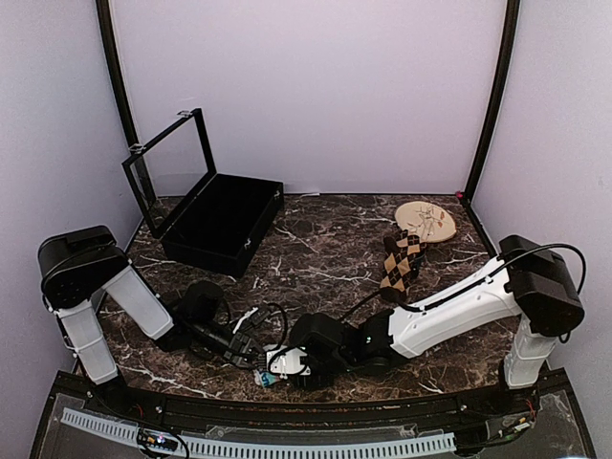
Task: Roll the socks
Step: Roll the sock at the center of the board.
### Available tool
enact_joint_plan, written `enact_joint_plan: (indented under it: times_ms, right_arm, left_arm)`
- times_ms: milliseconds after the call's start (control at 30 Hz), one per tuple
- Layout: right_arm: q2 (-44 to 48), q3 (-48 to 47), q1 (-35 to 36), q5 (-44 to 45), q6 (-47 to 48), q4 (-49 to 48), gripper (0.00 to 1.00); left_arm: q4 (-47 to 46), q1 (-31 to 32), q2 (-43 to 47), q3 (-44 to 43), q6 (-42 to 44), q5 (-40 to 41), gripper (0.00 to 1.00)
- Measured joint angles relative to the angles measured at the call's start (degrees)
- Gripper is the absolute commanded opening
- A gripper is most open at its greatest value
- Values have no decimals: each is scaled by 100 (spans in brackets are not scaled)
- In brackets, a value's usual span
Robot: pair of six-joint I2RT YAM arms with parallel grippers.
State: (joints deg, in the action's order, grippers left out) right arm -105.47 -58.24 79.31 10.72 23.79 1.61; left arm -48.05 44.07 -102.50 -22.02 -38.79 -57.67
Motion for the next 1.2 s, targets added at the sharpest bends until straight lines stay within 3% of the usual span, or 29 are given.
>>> enact_joint_plan:
  times_ms: [200,467,733,867,1000,1200]
  right_arm:
    - [-96,0,0,92,190,-37,53]
    - [-140,0,2,17,356,-46,37]
    - [-140,-9,4,-133,422,-24,13]
    - [-138,-26,4,-212,413,20,8]
    - [-138,-46,-2,-306,345,57,6]
    - [-136,-129,-46,-452,256,210,5]
  left_arm:
    - [-162,0,-114,2,-35,-151,13]
    - [-302,-4,-214,7,-68,-267,13]
    - [-389,-11,-280,4,-114,-348,26]
    - [-367,-28,-262,4,-127,-341,32]
    - [-81,-46,-87,-7,-59,-260,34]
    - [1091,-48,463,-219,337,162,36]
